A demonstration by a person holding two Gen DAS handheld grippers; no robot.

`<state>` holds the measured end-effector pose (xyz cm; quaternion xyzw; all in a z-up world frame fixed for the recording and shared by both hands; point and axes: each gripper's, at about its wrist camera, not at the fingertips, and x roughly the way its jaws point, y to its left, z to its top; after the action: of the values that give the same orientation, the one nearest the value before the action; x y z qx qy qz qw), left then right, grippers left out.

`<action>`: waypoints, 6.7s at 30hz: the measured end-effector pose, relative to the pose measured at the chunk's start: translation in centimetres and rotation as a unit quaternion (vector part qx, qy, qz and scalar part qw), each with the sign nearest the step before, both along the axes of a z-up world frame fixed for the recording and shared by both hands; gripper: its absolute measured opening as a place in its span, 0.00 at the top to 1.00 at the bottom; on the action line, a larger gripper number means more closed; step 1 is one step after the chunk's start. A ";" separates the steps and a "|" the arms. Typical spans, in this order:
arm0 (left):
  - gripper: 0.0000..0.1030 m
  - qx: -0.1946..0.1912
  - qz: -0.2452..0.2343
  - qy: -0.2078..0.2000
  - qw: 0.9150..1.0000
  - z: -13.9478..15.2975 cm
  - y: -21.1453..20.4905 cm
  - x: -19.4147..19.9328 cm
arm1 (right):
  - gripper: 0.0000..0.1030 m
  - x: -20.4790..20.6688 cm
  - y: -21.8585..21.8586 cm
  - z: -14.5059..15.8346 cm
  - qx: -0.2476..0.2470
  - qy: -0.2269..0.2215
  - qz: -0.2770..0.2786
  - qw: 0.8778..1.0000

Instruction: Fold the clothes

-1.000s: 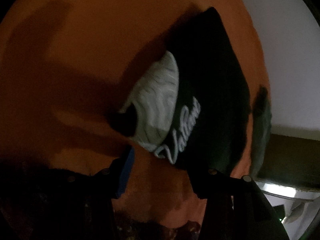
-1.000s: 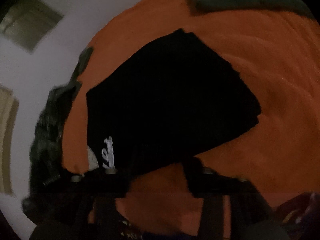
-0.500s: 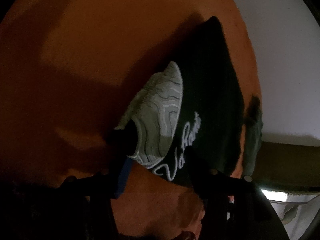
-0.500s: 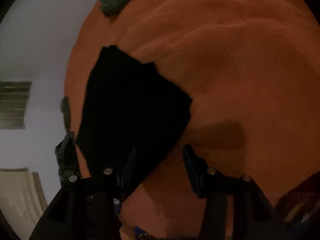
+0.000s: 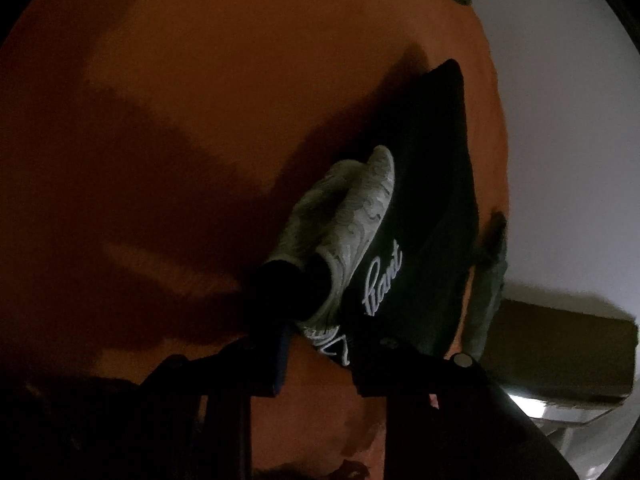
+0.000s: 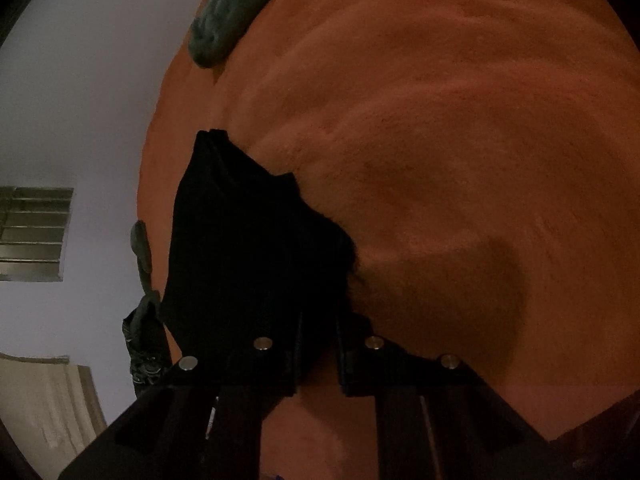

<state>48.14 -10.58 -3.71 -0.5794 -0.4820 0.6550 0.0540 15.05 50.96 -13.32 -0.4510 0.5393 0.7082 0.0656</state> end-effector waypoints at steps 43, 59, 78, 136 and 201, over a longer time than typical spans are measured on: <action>0.33 -0.017 -0.168 0.009 0.986 18.9 -4.5 0.0 | 0.77 3.2 -8.2 24.6 0.405 0.094 0.274 0.867; 0.33 -0.035 -0.279 0.032 0.959 5.2 -4.4 -18.0 | 0.65 -18.1 0.1 6.9 0.291 0.069 0.431 0.851; 0.33 -0.089 -0.319 0.090 0.939 3.2 -4.7 -17.7 | 0.57 -21.0 3.0 2.8 0.111 0.148 0.392 0.901; 0.67 0.082 -0.305 0.084 0.945 -1.6 1.7 -21.7 | 0.81 -27.4 -1.0 -2.2 -0.073 0.151 0.465 0.869; 0.78 0.100 -0.356 0.043 0.928 5.6 52.6 -50.8 | 0.92 -36.8 46.4 7.0 0.108 0.175 0.090 0.975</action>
<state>-2.61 41.97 1.86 -0.6759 -0.3044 0.5655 0.3615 -21.76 97.34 -6.33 -0.3572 0.4200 0.8331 -0.0454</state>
